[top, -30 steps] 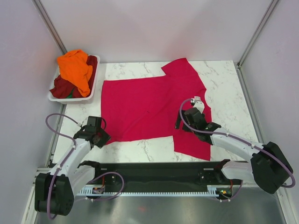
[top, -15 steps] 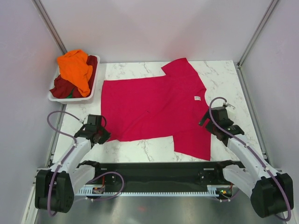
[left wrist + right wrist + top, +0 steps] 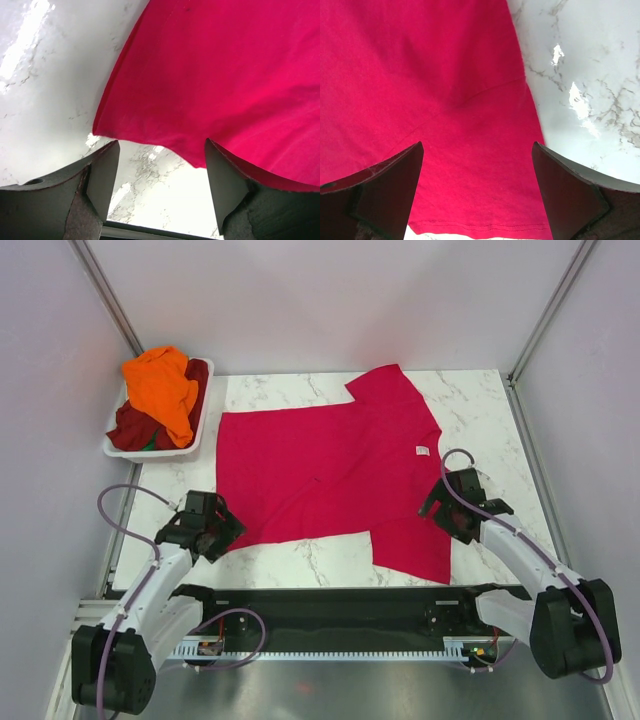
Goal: Fold and stack the t-shirts
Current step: Flatten the tshirt out
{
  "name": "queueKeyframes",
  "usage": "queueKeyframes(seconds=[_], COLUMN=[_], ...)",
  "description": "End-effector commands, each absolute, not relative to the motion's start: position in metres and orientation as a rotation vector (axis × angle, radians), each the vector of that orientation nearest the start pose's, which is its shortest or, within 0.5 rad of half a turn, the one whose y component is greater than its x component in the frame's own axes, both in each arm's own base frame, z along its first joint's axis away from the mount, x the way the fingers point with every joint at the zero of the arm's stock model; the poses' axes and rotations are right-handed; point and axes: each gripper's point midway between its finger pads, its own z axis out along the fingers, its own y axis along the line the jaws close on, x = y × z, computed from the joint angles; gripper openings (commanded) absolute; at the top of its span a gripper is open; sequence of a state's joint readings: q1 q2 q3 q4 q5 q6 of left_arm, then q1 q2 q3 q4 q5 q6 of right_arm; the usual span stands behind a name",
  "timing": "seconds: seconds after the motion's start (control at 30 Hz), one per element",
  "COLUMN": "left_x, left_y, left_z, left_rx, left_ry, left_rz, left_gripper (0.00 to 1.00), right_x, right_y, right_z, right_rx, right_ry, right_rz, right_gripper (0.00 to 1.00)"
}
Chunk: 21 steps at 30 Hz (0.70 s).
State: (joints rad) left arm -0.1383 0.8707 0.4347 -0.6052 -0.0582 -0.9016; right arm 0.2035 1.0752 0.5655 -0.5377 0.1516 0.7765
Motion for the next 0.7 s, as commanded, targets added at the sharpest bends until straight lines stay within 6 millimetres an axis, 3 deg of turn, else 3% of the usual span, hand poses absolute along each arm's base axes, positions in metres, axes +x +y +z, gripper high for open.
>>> queueKeyframes(seconds=[0.0,0.23,0.37,0.47,0.5,0.53,0.67], left_x=[0.188,0.175,0.181,0.195,0.200,0.202,0.207], left_y=[-0.045,-0.035,-0.033,-0.034,-0.035,-0.036,-0.037], left_z=[0.038,0.013,0.002,0.007,0.009,0.009,0.011], left_rx=[-1.098,-1.167,-1.154,-1.120,-1.110,-1.107,-1.080], left_ry=[2.415,2.468,2.479,2.458,2.451,2.452,2.453], left_rz=[-0.220,-0.062,-0.009,-0.017,-0.026,-0.038,-0.043], left_gripper=[0.75,0.73,0.72,0.66,0.63,0.49,0.30], right_x=[0.257,0.267,0.270,0.270,0.269,0.268,0.265], right_y=[0.064,0.075,0.073,0.072,0.072,0.072,0.069], right_z=[0.066,0.057,0.055,0.055,0.053,0.053,0.049], right_rx=[0.714,0.661,0.645,0.641,0.643,0.642,0.651], right_ry=[2.442,2.491,2.490,2.489,2.493,2.495,2.497], right_rz=[0.240,0.240,0.221,0.212,0.210,0.209,0.195], right_gripper=[0.98,0.98,0.98,0.98,0.98,0.98,0.98])
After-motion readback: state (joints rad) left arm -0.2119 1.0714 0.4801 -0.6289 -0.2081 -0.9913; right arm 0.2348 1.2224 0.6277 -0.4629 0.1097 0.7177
